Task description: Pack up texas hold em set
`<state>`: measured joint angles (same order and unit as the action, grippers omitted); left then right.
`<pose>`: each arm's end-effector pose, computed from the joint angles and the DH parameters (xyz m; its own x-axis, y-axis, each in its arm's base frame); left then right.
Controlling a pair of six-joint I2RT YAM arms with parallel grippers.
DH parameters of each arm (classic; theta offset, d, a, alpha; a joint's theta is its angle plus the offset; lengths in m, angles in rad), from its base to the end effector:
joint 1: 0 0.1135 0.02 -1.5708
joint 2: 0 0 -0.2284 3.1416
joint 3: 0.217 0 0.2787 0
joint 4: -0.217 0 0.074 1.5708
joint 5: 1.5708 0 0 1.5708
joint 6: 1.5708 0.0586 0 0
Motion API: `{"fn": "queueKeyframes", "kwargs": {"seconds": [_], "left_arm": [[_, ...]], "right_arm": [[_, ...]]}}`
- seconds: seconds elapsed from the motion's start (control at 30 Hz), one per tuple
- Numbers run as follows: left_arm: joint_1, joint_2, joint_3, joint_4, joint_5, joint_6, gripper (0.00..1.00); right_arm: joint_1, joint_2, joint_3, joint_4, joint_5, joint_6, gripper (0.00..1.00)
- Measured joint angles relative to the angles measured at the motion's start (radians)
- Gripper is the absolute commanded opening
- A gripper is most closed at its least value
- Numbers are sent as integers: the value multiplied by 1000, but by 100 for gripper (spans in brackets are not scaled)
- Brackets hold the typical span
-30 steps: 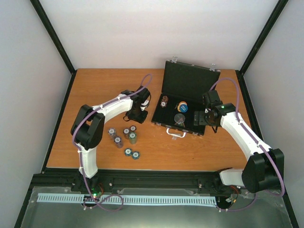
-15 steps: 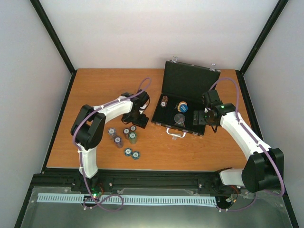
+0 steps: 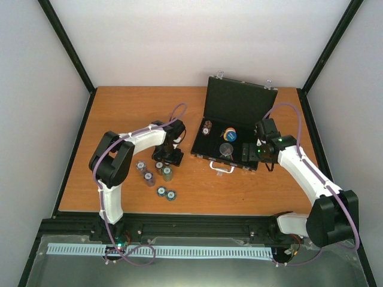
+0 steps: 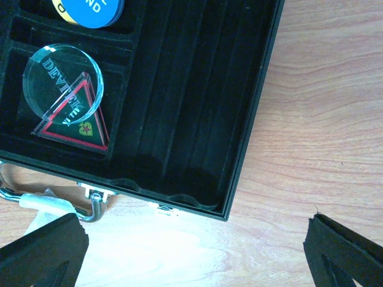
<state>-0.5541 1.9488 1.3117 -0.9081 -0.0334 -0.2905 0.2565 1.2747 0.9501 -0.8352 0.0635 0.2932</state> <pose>0.3090 -0.1889 0.0796 -0.9649 0.2604 -0.0341 0.2597 0.9654 0.0246 0.2750 0.0683 0.1806 -0.9150 0.0582 -0.3993 0.0374 0.9975 0.0598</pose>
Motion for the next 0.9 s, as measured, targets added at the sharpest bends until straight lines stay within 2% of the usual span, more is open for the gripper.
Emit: {"fn": "queueKeyframes", "kwargs": {"seconds": [0.2,0.37,0.5,0.73,0.9], "left_arm": [[3,7,5,3,10,-7,68],[3,20,21,-2,9,-14,50],[3,24,27,-1,6,-16,47],[3,24,28,-1,2,-15,29],[3,24,29,-1,1,-16,24]], "right_arm": [[0,-12,-27,21,-26,3,100],[0,-12,-41,30,-35,4,100],[0,-14,-49,35,-40,5,100],[0,-14,-50,40,-42,6,100],[0,-14,-50,41,-42,6,100]]}}
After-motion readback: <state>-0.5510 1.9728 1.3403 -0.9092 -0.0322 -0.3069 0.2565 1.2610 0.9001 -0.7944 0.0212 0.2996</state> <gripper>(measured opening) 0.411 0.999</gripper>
